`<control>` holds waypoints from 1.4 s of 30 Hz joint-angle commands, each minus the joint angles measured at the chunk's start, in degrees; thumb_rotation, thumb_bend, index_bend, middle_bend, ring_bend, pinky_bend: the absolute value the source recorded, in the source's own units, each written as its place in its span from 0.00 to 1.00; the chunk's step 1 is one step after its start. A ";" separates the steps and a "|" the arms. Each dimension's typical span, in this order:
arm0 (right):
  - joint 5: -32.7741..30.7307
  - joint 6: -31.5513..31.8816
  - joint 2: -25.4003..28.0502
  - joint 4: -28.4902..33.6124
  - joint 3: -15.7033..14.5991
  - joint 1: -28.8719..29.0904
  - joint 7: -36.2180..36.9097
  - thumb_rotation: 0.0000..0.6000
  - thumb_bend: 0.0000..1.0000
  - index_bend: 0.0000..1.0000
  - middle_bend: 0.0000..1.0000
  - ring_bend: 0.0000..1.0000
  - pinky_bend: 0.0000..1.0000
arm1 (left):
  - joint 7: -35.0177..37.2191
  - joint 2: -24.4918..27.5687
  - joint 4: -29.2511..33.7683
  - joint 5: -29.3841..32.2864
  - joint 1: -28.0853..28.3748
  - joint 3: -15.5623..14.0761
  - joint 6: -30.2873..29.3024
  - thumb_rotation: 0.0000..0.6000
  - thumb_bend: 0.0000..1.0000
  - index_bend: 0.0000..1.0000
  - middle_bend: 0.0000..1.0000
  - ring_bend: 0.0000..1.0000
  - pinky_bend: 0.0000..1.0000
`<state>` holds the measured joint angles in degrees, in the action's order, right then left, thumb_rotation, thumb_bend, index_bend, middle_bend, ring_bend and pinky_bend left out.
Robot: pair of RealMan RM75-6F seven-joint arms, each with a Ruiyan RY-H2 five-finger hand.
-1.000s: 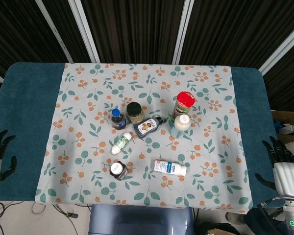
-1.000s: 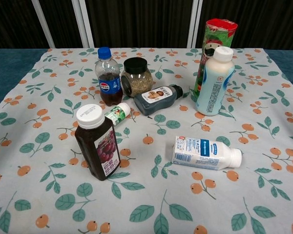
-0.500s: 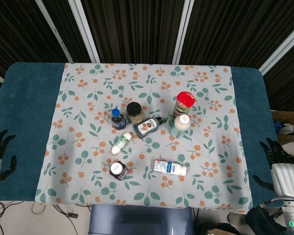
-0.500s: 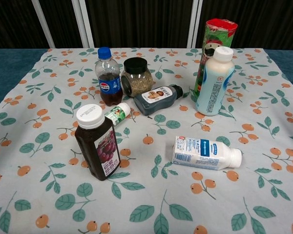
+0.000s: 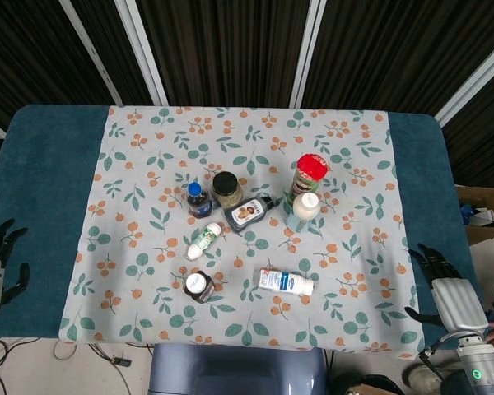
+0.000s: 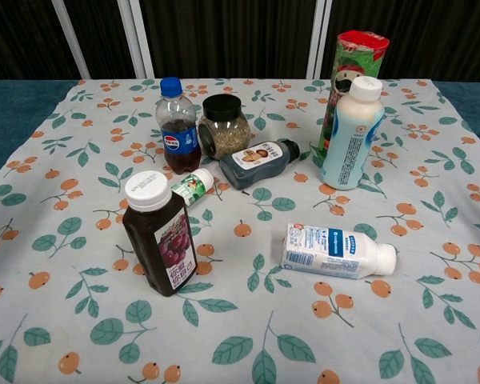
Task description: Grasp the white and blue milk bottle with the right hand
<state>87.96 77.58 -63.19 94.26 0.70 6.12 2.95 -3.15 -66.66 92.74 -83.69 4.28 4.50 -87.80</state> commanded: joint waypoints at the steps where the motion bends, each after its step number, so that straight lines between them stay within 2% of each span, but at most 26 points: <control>1: 0.30 -3.02 0.35 2.61 -0.29 2.11 -3.25 1.00 0.18 0.09 0.00 0.00 0.20 | 0.16 0.07 0.06 0.21 0.06 0.17 0.12 1.00 0.50 0.16 0.07 0.08 0.04; 5: -2.14 -9.59 0.41 7.06 0.37 5.72 -4.81 1.00 0.17 0.07 0.00 0.00 0.20 | 0.00 0.04 0.13 0.16 0.12 0.06 0.33 1.00 0.50 0.16 0.07 0.08 0.04; 8: -4.76 -14.88 -0.42 9.81 0.65 8.60 -8.62 1.00 0.16 0.07 0.00 0.00 0.20 | 0.08 0.08 0.22 0.43 0.10 0.16 0.39 1.00 0.50 0.16 0.07 0.08 0.04; 13: -8.93 -18.71 -4.17 12.15 1.23 11.37 -15.42 1.00 0.16 0.07 0.00 0.00 0.20 | 0.16 0.21 0.39 0.75 0.06 0.25 0.47 1.00 0.50 0.16 0.06 0.08 0.04; 25: -14.73 -18.78 -14.20 13.69 2.28 14.41 -25.21 1.00 0.16 0.08 0.01 0.00 0.20 | 0.14 0.31 0.51 1.16 0.07 0.42 0.62 1.00 0.50 0.16 0.06 0.08 0.04; 29: -17.09 -19.19 -19.63 11.91 3.58 16.91 -29.50 1.00 0.16 0.08 0.01 0.00 0.20 | 0.00 0.29 0.61 1.53 0.07 0.56 0.71 1.00 0.50 0.16 0.06 0.08 0.04; 35: -20.42 -19.00 -24.04 10.05 5.08 19.26 -32.81 1.00 0.16 0.08 0.03 0.00 0.20 | -0.31 0.29 0.76 1.93 0.07 0.65 0.86 1.00 0.50 0.16 0.06 0.08 0.04; 42: -22.75 -18.75 -28.05 8.65 7.07 22.34 -35.26 1.00 0.18 0.13 0.12 0.04 0.20 | -0.66 0.31 1.32 3.18 0.02 1.10 1.07 1.00 0.50 0.16 0.07 0.08 0.04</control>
<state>65.69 58.84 -90.85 103.11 7.50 28.12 -31.88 -3.79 -66.35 94.02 -80.54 4.29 5.57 -86.75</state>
